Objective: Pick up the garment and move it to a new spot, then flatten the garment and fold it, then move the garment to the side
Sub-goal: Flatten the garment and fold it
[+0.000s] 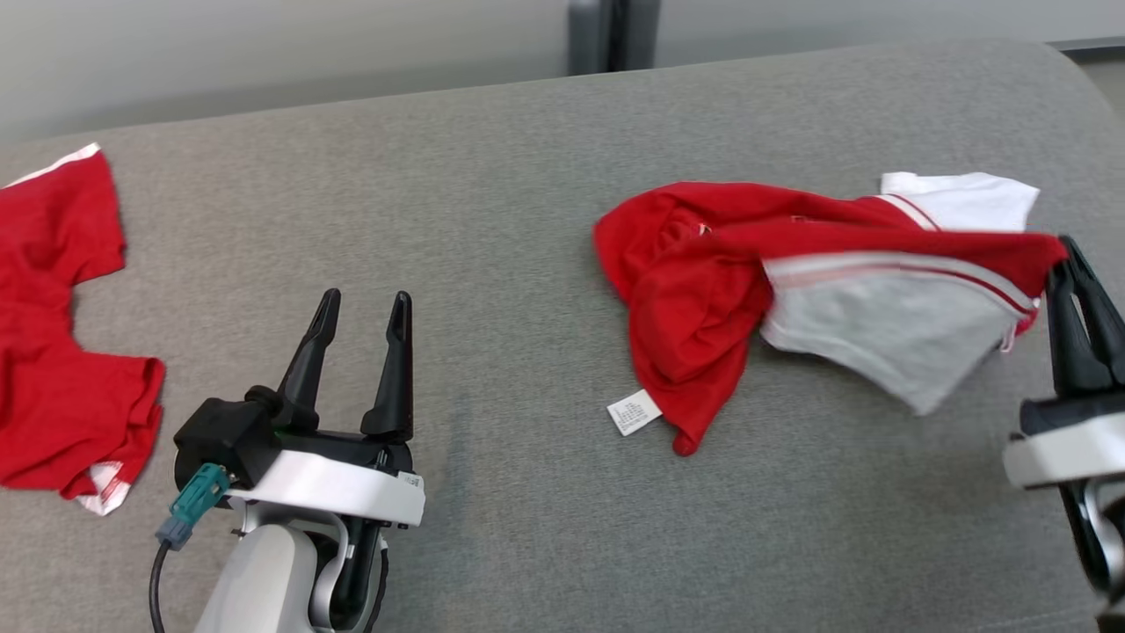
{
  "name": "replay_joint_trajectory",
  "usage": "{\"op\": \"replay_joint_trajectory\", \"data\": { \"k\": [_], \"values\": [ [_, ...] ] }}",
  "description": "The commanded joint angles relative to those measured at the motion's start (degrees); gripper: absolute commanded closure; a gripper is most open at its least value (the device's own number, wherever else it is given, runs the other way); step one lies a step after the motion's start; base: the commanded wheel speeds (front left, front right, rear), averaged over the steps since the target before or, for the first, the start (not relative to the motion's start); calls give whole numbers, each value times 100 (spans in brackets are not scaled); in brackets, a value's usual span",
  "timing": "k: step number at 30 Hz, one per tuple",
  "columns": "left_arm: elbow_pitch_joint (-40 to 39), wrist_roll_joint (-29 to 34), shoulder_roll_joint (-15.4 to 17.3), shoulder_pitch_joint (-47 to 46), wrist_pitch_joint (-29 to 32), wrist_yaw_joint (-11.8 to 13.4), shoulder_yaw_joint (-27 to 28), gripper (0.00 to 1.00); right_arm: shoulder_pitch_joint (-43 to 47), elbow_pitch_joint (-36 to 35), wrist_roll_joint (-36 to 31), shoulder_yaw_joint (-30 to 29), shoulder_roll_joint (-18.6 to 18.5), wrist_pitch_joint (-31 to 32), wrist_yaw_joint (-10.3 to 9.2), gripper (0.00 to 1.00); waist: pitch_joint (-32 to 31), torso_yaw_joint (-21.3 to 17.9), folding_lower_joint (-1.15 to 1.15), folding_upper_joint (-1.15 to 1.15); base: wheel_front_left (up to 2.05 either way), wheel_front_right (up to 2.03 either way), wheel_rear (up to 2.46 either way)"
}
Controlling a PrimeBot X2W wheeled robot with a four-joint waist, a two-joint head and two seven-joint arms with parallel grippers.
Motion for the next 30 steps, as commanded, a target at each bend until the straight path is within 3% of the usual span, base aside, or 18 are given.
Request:
{"op": "replay_joint_trajectory", "data": {
  "k": [1, 7, 13, 14, 15, 19, 30],
  "values": [
    [-1, -24, 23, -40, -22, -23, 26, 0, 150, -82, 87, 13, -65, 72, -2, 100, -8, -86, 0, 0, 0, 0, 0],
    [39, -39, 22, -72, -22, -27, -25, 0, 849, -491, 754, -11, -457, 706, -2, 100, -11, -183, 0, 0, 0, 0, 0],
    [74, -53, 23, -78, -22, -51, -27, 0, 1344, -368, 1350, 127, -791, 1574, -2, 100, -46, -181, 0, 0, 0, 0, 0],
    [82, -54, 22, -74, -22, -57, -45, 0, 1350, -365, 1373, 135, -868, 1679, -3, 68, -57, -164, 0, 0, 0, 0, 0],
    [88, -59, 22, -75, -22, -62, -63, 0, 1343, -324, 1450, 122, -889, 1776, -2, 2, -66, -144, 0, 0, 0, 0, 0],
    [85, -76, 23, -70, -22, -41, -75, 0, 1228, -357, 1474, 11, -888, 1859, -2, 0, -99, -38, 0, 0, 0, 0, 0],
    [93, -105, 21, 59, -22, -21, -151, 0, 731, -743, 795, -537, -596, 1222, -2, 0, -174, 396, 0, 0, 0, 0, 0]
  ]
}}
